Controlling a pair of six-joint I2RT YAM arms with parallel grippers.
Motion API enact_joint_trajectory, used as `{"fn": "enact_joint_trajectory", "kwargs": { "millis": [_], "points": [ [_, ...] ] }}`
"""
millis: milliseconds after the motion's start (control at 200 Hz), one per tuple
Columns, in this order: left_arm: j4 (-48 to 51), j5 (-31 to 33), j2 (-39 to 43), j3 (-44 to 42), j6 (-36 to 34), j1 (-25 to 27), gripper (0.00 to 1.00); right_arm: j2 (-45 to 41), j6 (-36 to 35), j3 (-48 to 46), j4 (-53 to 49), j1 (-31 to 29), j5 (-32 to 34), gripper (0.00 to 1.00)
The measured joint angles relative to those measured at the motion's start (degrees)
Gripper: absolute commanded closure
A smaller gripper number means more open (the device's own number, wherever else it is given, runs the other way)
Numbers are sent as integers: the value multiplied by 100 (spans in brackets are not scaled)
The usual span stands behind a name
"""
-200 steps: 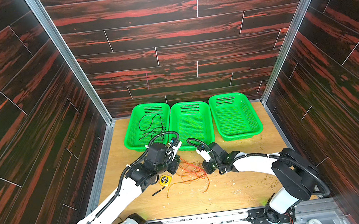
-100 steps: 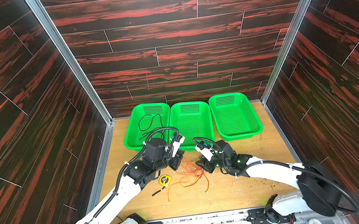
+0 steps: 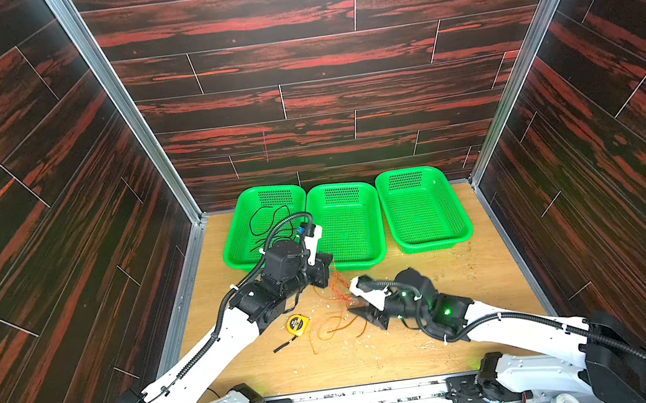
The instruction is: Untangle the cables
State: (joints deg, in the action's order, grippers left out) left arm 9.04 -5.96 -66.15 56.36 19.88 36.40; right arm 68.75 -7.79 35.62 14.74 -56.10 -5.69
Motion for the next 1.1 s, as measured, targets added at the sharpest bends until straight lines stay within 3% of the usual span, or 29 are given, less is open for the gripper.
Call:
{"fn": "enact_joint_trajectory", "kwargs": {
  "millis": [180,406,691,1097],
  "points": [
    [-468,221,52,-33,802,0,100,549,-144,448,472,-72,651,57],
    [-654,446,101,-116,1307,0,100,614,-553,588,1167,-157,1464,60],
    [-739,538,103,-116,1539,0,100,804,-955,603,1738,-304,1803,60],
    [-737,544,227,-118,1646,0,100,1362,-1008,968,2149,-306,3064,61]
  ]
}}
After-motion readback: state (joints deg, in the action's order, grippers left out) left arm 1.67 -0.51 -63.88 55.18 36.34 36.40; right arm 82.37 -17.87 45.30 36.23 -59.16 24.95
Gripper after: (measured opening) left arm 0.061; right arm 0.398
